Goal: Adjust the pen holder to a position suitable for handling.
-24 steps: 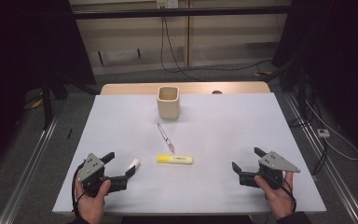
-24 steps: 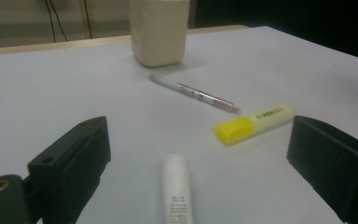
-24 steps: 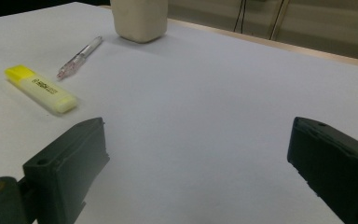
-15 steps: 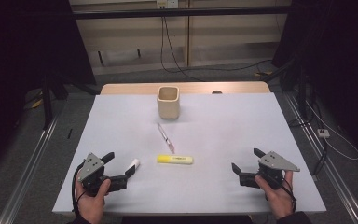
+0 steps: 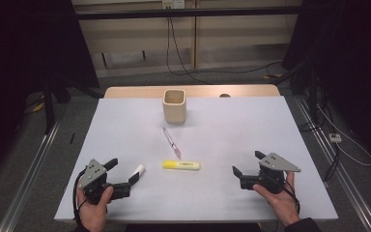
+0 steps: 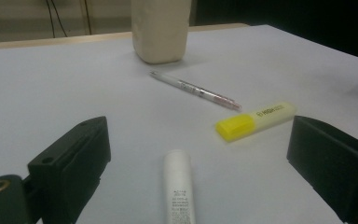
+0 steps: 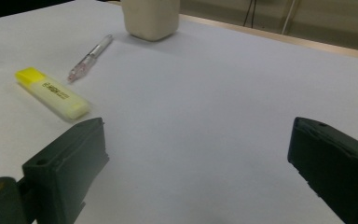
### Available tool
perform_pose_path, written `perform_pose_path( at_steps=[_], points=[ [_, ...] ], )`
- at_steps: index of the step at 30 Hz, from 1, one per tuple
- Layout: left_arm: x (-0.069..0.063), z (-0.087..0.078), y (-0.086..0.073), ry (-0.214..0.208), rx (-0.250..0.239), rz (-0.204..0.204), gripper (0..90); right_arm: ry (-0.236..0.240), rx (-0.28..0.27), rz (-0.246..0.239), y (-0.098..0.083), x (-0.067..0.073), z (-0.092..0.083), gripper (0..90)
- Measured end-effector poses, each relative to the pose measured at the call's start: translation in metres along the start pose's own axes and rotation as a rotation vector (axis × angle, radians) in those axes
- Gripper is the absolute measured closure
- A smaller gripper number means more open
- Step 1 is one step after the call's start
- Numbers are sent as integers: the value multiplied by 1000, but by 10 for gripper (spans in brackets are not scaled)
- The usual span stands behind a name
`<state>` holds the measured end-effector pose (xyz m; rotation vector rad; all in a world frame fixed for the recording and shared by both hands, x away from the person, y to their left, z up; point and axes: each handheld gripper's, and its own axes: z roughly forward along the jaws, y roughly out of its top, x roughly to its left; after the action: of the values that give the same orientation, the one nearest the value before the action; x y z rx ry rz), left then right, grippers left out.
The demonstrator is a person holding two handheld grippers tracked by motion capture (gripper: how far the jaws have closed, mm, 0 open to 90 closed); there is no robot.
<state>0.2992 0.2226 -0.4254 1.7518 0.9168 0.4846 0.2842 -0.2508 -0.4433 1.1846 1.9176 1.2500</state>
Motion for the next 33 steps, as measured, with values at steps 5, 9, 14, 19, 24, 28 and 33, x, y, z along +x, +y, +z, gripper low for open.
perform_pose_path(
  at_steps=[5,9,14,19,24,28,33],
  points=[
    [-1,2,0,-3,5,3,59,26,7,13,5,1,6,37],
    [-1,1,0,-2,2,1,59,29,-3,33,13,1,14,33],
    [0,1,-1,0,9,2,59,-4,13,43,16,2,27,32],
    [1,1,-1,-2,16,2,59,4,19,38,21,5,35,37],
    [1,1,-1,0,23,-1,59,23,23,26,36,5,41,28],
    [1,-1,-1,11,16,4,59,61,68,18,43,7,48,34],
    [0,0,-1,2,19,7,60,83,96,-14,52,10,59,42]
  ],
)
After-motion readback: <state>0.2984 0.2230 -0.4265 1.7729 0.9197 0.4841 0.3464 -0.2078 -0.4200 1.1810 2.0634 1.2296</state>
